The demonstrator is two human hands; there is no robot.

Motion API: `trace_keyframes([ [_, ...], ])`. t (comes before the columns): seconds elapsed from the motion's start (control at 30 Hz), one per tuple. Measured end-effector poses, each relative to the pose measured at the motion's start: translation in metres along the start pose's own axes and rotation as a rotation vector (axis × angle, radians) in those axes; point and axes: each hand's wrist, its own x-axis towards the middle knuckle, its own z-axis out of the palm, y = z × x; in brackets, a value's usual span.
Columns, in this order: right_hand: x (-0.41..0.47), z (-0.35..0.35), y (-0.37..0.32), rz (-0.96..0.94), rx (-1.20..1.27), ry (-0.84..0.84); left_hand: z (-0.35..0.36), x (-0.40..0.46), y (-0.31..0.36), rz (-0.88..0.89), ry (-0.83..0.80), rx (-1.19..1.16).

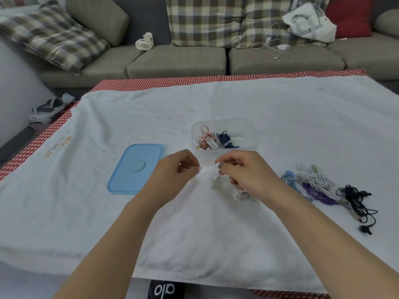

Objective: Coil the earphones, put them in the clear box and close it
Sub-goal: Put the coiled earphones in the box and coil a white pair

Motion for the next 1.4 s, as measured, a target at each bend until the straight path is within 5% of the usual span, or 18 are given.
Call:
trace_keyframes([
  [0.43,-0.003,-0.007,-0.001,0.016,0.052,0.0,0.022,0.005,0.02,-0.124,-0.139,-0.455],
  [1.4,-0.004,-0.01,0.001,-0.045,0.033,0.067,0.021,-0.001,0.03,0.002,-0.091,-0.285],
])
